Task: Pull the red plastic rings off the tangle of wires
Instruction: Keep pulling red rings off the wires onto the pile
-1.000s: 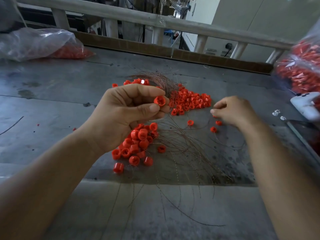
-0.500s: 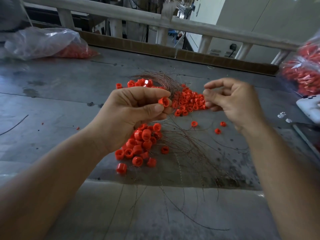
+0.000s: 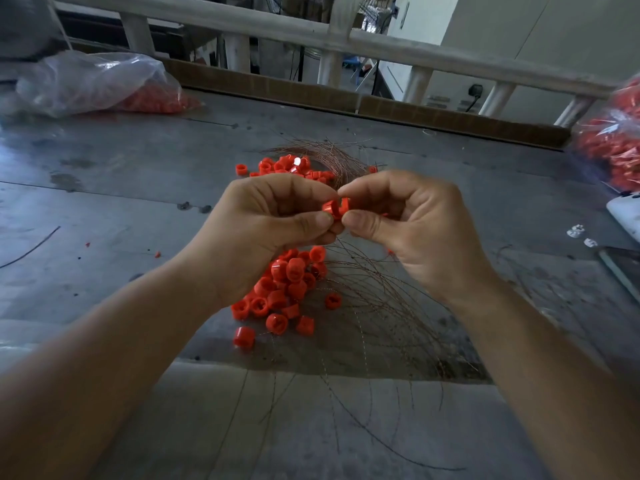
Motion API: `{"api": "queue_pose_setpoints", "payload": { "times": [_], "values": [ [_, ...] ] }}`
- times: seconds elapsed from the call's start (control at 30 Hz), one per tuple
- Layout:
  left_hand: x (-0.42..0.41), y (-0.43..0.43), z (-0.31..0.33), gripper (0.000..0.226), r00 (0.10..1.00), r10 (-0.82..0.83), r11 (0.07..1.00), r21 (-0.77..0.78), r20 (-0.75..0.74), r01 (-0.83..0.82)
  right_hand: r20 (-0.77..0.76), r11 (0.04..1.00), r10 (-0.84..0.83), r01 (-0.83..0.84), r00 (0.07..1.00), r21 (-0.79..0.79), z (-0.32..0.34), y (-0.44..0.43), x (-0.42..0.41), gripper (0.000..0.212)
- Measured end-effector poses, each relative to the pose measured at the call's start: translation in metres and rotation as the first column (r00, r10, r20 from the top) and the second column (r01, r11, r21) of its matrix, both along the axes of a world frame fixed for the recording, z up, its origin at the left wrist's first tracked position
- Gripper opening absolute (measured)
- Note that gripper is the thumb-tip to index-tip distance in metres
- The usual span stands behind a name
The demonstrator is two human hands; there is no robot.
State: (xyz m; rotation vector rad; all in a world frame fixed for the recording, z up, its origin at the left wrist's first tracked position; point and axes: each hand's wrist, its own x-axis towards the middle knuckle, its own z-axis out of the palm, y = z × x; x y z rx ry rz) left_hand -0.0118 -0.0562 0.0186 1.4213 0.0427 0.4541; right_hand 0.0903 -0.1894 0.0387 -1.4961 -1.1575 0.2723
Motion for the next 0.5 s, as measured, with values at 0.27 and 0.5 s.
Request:
{"api": "queue_pose_setpoints", "payload": {
  "times": [0.27,0.5],
  "values": [
    [-0.0001,0.0012,-0.0001,0.023,0.999,0.050,0.998,0.044,-0.021,-0.049,0.136,0.998,-0.057,0.057,0.989,0.001,-0.0018,0.0008,-0.0027,0.027],
    [-0.0001,-0.0010,0.0013,0.023,0.995,0.086,0.994,0.072,-0.057,-0.082,0.238,0.993,-0.108,0.116,0.965,-0.018,-0.0024,-0.0001,-0.0028,0.030]
  ]
}}
